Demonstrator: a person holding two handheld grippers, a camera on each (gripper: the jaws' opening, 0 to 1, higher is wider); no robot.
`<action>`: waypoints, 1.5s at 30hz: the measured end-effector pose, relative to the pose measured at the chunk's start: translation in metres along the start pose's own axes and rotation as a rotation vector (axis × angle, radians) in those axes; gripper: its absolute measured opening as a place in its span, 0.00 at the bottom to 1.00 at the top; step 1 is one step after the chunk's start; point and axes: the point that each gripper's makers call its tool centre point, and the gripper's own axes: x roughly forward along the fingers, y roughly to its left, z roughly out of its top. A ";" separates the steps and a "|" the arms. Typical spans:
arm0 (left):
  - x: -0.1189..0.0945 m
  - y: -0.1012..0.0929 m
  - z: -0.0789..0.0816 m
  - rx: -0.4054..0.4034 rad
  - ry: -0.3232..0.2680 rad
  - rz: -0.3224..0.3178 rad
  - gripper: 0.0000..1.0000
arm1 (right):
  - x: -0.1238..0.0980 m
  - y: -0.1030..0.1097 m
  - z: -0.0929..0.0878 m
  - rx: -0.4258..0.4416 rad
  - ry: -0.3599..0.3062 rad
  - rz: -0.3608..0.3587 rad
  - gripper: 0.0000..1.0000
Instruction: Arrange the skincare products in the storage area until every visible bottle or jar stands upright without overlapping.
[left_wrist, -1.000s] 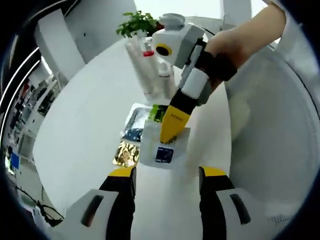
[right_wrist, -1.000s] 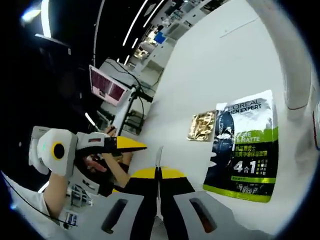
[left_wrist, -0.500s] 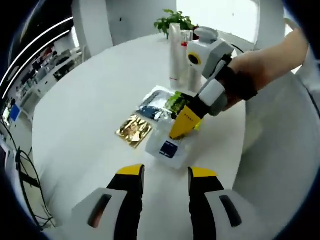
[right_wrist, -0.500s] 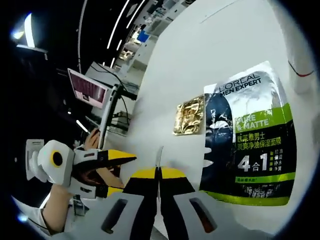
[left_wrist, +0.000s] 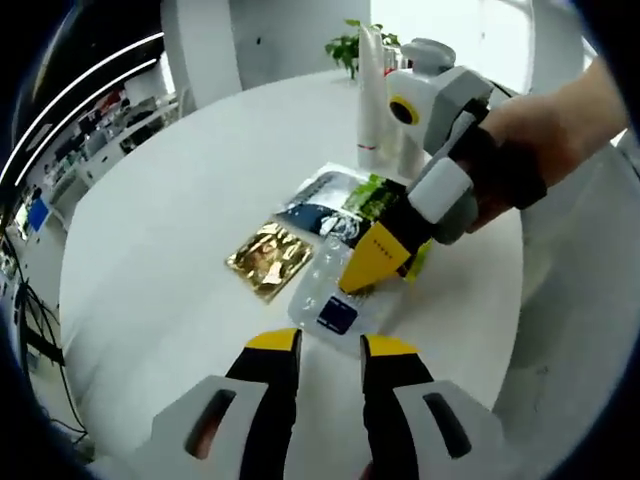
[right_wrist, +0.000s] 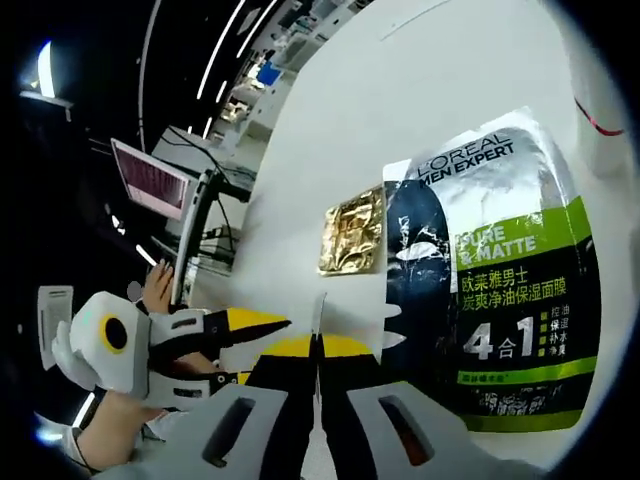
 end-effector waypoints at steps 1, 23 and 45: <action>0.002 0.000 0.000 0.005 0.000 0.000 0.23 | 0.001 -0.001 0.001 -0.002 0.000 -0.002 0.01; 0.015 0.001 0.009 0.002 0.032 -0.025 0.13 | 0.010 -0.013 0.003 -0.266 0.053 -0.104 0.01; 0.019 0.002 0.005 -0.020 0.030 -0.040 0.12 | -0.004 -0.002 0.020 -1.034 0.020 -0.208 0.31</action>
